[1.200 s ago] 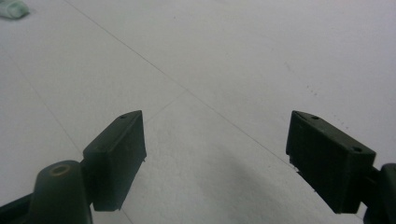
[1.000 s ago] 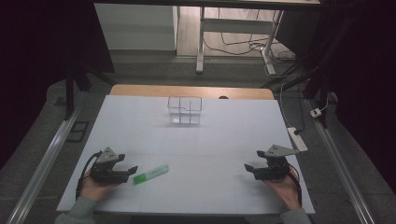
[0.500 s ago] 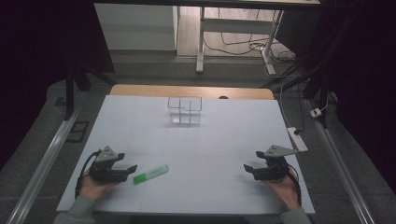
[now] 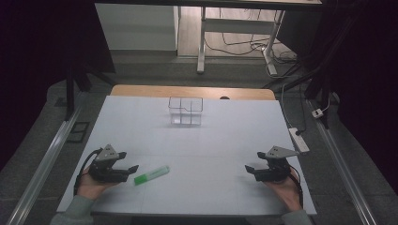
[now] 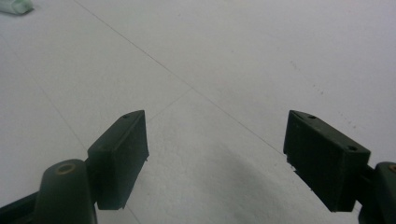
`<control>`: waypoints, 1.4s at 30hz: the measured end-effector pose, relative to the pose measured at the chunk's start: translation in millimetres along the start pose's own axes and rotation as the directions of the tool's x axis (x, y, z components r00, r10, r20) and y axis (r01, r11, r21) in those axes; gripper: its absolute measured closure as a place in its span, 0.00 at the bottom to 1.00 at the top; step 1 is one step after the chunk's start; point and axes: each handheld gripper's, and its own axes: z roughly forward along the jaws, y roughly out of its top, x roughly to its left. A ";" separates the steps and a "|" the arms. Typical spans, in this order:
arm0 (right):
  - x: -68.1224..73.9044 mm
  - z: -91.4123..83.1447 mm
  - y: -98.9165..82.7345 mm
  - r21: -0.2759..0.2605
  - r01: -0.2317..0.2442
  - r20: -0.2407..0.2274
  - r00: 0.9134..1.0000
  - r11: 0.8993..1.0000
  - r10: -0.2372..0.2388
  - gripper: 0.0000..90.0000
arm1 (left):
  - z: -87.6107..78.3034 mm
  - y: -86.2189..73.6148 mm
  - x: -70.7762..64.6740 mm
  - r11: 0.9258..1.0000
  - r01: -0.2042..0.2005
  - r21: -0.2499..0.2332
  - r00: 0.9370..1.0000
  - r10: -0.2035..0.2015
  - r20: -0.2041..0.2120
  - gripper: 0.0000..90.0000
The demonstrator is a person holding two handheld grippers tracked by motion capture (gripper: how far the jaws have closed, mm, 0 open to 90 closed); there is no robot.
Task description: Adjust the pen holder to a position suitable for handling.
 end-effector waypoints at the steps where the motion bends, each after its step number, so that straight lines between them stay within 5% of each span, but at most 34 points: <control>1: 0.0 -0.2 -0.1 0.000 0.002 0.000 1.000 1.000 -0.002 0.24 | -1.4 1.5 -0.2 1.000 -0.004 -0.002 1.000 0.004 0.000 0.30; 15: -0.8 0.2 -0.9 -0.004 -0.001 0.009 1.000 1.000 0.001 0.24 | -12.0 22.5 0.1 0.996 -0.086 0.032 0.996 0.084 0.040 0.30; 26: -0.8 1.2 -1.2 -0.001 -0.001 0.002 1.000 1.000 0.001 0.24 | -12.8 37.5 -1.2 0.987 -0.140 0.078 0.985 0.131 0.113 0.31; 42: -0.7 1.7 -1.3 0.005 -0.002 0.003 1.000 1.000 0.002 0.24 | 5.0 55.7 -9.7 0.944 -0.250 0.214 0.953 0.201 0.228 0.31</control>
